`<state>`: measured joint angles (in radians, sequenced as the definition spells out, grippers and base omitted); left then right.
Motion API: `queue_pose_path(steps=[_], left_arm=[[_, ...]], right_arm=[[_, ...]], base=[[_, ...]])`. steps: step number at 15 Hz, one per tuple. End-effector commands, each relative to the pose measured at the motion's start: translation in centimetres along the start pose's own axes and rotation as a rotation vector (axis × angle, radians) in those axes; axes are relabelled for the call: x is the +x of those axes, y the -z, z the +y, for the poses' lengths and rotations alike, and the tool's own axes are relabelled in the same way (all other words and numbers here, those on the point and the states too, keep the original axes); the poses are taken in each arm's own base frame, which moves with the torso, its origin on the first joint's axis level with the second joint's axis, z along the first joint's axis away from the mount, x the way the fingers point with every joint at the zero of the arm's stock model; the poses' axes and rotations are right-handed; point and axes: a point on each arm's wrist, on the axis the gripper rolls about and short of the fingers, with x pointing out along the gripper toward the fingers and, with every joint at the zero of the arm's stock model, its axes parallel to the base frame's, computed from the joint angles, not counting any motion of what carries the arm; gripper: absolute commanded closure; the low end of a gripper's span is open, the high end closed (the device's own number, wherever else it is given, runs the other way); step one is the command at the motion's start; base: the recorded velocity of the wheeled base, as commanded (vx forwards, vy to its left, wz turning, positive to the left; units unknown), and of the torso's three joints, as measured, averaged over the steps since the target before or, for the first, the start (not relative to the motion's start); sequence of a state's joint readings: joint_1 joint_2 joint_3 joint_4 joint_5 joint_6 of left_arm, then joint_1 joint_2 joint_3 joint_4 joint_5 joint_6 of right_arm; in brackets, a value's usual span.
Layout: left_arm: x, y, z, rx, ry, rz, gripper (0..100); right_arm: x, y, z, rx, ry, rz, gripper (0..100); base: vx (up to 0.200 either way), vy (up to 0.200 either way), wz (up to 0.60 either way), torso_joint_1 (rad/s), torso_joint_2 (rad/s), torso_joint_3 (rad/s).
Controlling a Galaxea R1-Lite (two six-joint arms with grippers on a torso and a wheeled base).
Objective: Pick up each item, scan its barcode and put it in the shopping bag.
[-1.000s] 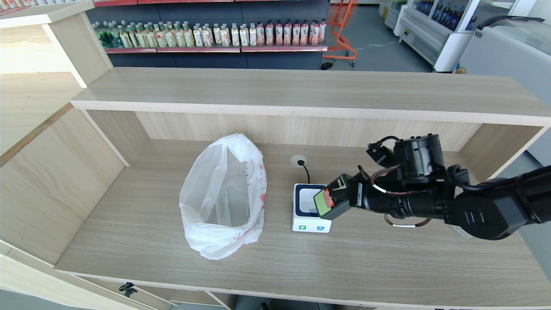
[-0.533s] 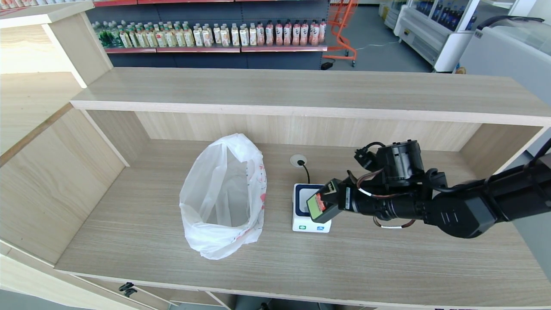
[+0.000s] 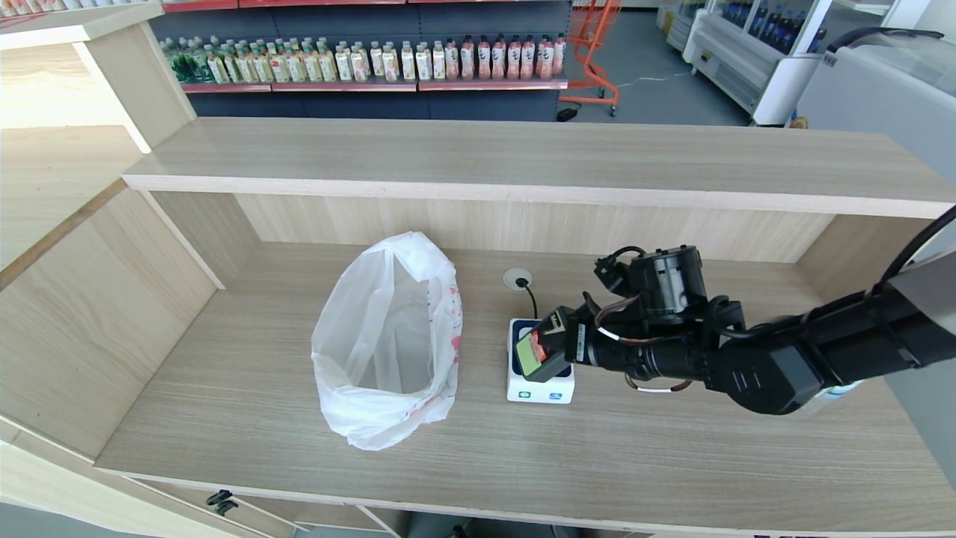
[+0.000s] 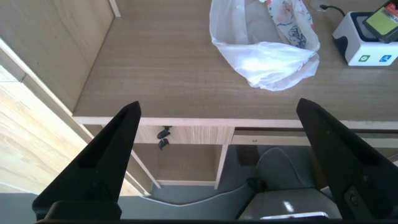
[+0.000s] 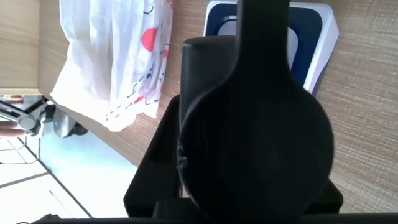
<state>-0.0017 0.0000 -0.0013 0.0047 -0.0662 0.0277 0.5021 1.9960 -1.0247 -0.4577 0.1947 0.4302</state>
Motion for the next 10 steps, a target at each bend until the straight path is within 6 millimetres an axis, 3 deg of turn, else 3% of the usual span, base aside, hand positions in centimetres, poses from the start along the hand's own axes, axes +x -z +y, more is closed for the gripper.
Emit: queue_pose_path(steps=[1,4,6,8,10], left_arm=[[0.0,0.0,0.0,0.0,0.0,0.001,0],[0.0,0.0,0.0,0.0,0.0,0.001,0],[0.0,0.0,0.0,0.0,0.0,0.003,0],[0.0,0.0,0.0,0.0,0.0,0.001,0],[0.0,0.0,0.0,0.0,0.0,0.003,0]], right_arm=[[0.7,0.4,-0.2,0.001,0.009,0.017,100],[0.7,0.2,-0.2,0.001,0.021,0.007,100],[-0.7,-1.1,0.8,0.005,-0.008,-0.045,100],[-5.2,-4.0,3.6,0.032,-0.087,-0.174,100],[-10.6,-5.5,4.5,-0.117,-0.087,-0.283,100]], base=[[0.0,0.0,0.0,0.0,0.0,0.0],[0.0,0.0,0.0,0.0,0.0,0.0],[0.0,0.0,0.0,0.0,0.0,0.0],[0.0,0.0,0.0,0.0,0.0,0.0],[0.0,0.0,0.0,0.0,0.0,0.0]])
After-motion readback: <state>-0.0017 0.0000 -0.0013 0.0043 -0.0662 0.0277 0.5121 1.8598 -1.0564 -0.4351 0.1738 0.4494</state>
